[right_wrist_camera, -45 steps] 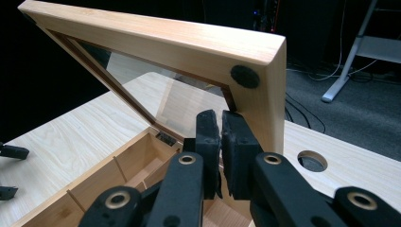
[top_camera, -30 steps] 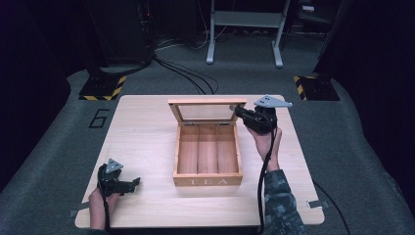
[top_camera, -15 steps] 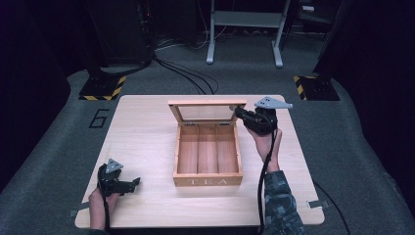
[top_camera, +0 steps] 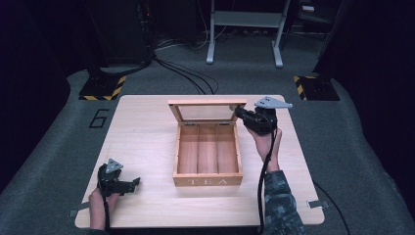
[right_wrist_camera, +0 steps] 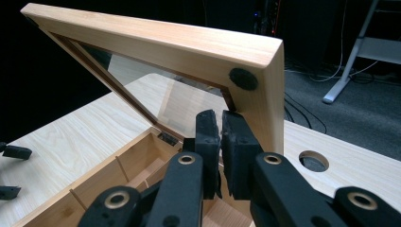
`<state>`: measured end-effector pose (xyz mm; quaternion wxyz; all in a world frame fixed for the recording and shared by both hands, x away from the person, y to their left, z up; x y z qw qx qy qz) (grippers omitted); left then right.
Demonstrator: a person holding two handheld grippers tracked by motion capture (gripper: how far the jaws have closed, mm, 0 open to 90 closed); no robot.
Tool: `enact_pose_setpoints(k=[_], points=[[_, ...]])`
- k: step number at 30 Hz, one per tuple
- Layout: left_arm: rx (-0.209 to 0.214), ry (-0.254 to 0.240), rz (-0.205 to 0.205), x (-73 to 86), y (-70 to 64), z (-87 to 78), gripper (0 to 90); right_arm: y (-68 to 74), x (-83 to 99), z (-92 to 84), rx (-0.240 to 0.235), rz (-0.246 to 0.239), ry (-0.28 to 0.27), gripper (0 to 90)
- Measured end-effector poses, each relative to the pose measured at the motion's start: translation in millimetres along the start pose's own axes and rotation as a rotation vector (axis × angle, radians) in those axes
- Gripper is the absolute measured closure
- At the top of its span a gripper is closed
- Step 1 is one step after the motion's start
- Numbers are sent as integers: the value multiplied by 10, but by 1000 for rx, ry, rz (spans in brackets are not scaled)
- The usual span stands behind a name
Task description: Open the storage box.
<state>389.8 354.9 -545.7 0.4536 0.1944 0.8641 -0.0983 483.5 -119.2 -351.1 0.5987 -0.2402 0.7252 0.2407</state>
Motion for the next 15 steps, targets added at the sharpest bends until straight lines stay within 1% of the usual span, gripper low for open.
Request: enact_pose_setpoints(k=[15], points=[[2, 3, 2, 0, 3, -1, 11, -3, -10, 4, 1, 0, 7, 853]])
Point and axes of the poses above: each handheld gripper's, and its own axes: z roughly forward along the jaws, x roughly out of its underside, y roughly to its left, the point moved 2 cm from there along z, roughly forward along the jaws, and after that the axes turned 9 degrees about -y, right-handed, at the moved point
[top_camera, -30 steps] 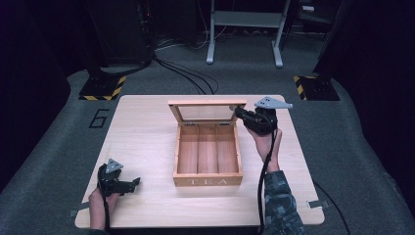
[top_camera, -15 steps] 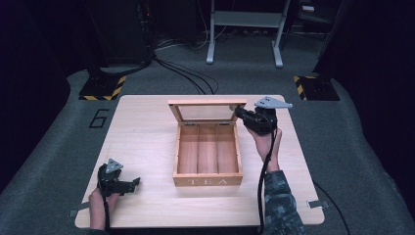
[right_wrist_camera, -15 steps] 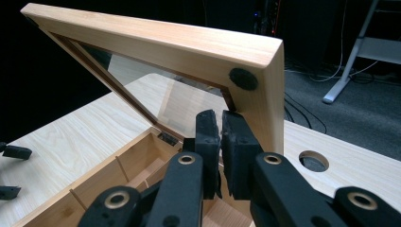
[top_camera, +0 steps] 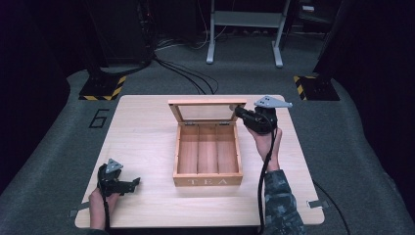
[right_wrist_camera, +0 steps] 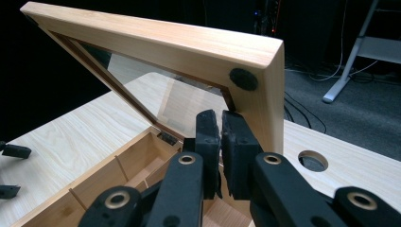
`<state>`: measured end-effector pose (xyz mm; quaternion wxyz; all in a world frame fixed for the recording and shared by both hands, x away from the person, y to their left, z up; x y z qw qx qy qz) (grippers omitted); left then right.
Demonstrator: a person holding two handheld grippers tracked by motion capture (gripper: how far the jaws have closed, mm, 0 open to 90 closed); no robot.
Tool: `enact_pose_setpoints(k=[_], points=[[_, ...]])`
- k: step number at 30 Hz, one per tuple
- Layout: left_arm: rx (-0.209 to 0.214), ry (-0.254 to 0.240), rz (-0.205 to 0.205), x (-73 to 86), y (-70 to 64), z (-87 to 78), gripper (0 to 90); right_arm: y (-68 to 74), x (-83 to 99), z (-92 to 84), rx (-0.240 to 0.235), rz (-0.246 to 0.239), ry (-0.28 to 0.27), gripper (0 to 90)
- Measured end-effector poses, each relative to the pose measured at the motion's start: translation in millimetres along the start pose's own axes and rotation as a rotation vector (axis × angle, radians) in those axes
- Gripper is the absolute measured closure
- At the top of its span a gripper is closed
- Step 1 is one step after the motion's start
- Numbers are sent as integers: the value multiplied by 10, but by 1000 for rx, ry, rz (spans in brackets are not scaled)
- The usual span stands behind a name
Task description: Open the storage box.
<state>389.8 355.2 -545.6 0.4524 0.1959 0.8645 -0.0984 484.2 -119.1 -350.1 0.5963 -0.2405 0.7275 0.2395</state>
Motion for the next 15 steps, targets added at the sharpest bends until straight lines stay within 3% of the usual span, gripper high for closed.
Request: enact_pose_setpoints(k=[15], points=[[0, 0, -1, 0, -1, 0, 11, 3, 0, -16, -4, 4, -4, 850]])
Point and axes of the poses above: each handheld gripper's, and its own axes: z roughly forward along the jaws, x roughly out of its underside, y roughly to its left, the point moved 2 cm from there along z, roughly forward along the jaws, and after that the axes turned 9 degrees about -y, right-handed, at the moved point
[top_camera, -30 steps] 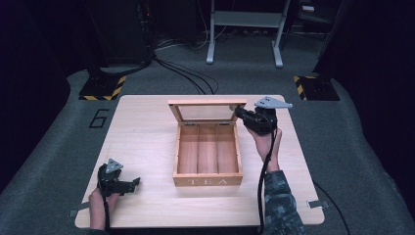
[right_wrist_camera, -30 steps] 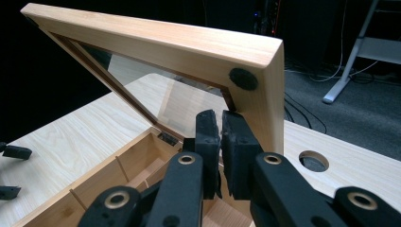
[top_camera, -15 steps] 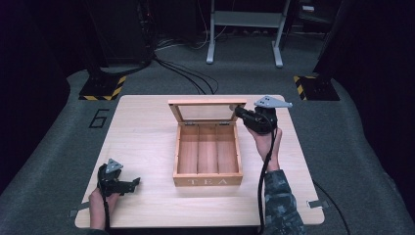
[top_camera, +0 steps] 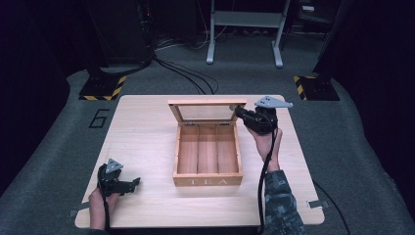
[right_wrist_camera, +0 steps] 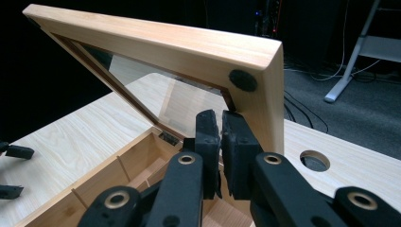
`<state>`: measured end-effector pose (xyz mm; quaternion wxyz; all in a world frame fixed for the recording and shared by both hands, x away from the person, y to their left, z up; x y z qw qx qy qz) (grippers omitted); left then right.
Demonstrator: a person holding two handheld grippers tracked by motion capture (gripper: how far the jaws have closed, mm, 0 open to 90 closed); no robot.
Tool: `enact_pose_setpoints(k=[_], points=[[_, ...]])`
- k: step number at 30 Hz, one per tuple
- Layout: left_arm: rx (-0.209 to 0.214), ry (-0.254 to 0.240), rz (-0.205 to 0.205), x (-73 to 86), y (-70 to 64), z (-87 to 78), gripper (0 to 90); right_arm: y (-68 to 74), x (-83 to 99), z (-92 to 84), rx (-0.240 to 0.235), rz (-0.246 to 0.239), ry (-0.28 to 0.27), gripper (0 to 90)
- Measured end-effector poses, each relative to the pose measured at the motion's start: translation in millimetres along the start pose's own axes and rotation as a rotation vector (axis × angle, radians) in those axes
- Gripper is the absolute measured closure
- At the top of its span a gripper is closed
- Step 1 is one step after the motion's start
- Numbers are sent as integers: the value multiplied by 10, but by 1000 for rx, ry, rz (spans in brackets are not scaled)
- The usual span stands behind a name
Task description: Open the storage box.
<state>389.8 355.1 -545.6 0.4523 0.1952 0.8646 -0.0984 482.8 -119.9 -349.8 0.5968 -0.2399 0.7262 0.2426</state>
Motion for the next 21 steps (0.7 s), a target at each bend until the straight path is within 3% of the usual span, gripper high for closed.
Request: enact_pose_setpoints(k=[21], points=[[-1, -6, 7, 0, 0, 2, 12, 135, 226, -203, -39, 2, -12, 849]])
Point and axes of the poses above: each handheld gripper's, and its own axes: z roughly forward along the jaws, x roughly out of its underside, y roughly to its left, the point moved 2 cm from there along z, roughly forward along the jaws, and after that the axes turned 9 degrees about -y, right-handed, at the moved point
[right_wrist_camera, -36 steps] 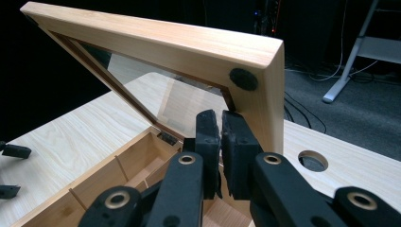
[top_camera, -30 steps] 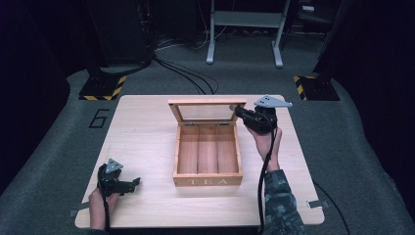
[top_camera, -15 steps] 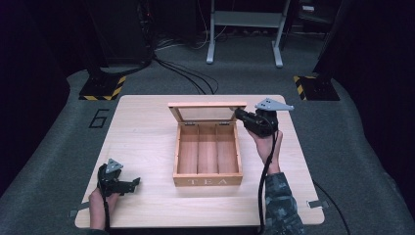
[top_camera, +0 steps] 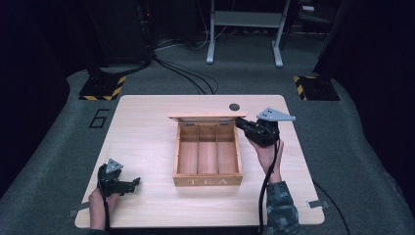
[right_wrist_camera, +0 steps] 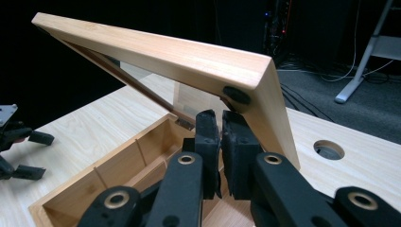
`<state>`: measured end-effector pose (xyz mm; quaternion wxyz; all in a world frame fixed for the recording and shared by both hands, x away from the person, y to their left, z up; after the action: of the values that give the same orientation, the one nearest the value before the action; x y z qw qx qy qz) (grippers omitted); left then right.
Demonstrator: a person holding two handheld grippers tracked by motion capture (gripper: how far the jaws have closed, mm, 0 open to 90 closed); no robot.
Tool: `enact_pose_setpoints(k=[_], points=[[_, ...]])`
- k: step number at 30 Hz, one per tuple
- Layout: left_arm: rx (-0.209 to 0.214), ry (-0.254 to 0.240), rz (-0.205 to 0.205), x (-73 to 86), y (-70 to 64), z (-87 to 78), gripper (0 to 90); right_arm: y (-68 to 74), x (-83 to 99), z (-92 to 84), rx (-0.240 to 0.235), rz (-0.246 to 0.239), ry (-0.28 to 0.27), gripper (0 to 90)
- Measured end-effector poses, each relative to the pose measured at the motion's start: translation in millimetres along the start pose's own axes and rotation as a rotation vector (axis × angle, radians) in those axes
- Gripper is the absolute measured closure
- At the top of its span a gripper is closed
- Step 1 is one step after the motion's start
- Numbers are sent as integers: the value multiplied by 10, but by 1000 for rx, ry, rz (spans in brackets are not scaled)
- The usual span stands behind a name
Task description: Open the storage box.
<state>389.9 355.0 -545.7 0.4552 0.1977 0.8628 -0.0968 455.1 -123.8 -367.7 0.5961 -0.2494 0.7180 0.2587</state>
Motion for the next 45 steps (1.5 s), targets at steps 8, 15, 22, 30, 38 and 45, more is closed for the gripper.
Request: enact_pose_setpoints(k=[8, 15, 22, 30, 38, 45], points=[[1, 2, -1, -1, 0, -1, 12, 78, 145, -89, -15, 13, 4, 849], [1, 2, -3, -1, 0, -1, 12, 143, 281, -146, -28, 21, 7, 850], [-1, 0, -3, -1, 0, 1, 12, 214, 511, -209, -37, 37, 24, 853], [2, 5, -1, -2, 1, -4, 12, 251, 702, -233, -44, 54, 44, 855], [3, 6, -1, -2, 1, -4, 12, 271, 1027, -249, -50, 95, 80, 857], [0, 0, -3, 0, 1, 1, 12, 345, 1262, -301, -40, 96, 132, 859]])
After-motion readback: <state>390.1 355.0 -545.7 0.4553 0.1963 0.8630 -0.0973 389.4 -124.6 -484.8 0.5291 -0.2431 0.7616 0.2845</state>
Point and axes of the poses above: each handheld gripper's, and its own axes: z roughly forward along the jaws, x roughly out of its underside, y roughly to its left, the point moved 2 cm from there along z, roughly forward along the jaws, and after that the axes turned 9 degrees about -y, right-handed, at the moved point
